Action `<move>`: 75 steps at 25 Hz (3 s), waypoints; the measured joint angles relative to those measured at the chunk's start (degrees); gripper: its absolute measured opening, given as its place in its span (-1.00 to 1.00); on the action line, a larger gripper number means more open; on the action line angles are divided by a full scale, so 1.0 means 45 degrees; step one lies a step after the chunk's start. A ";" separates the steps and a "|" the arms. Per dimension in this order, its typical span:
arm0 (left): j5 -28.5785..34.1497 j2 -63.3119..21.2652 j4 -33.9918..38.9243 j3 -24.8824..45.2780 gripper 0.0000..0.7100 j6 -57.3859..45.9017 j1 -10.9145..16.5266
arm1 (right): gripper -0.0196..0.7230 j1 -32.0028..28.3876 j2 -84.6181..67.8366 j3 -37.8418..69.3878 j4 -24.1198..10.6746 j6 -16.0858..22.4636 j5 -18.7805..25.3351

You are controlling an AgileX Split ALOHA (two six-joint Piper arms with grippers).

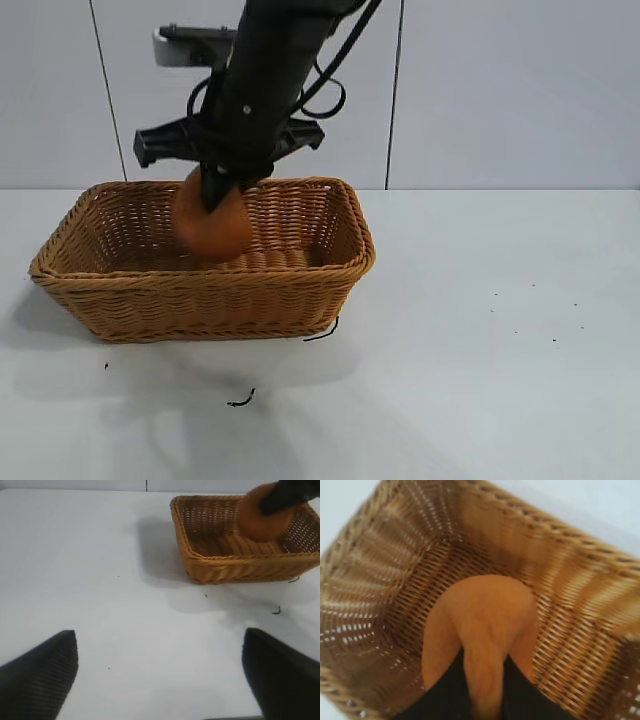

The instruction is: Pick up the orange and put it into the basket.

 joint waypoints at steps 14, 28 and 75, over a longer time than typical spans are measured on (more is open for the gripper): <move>0.0000 0.0000 0.0000 0.0000 0.80 0.0000 0.0000 | 0.75 -0.0125 -0.0151 -0.1325 -0.0168 0.0073 0.1652; -0.0013 0.0000 0.0000 0.0000 0.80 0.0000 0.0000 | 0.79 -0.3872 -0.0351 -0.5425 -0.1662 0.0406 0.5754; -0.0013 0.0000 0.0000 0.0000 0.80 0.0000 0.0000 | 0.76 -0.7709 -1.9122 1.6689 -0.0925 -0.0368 0.4724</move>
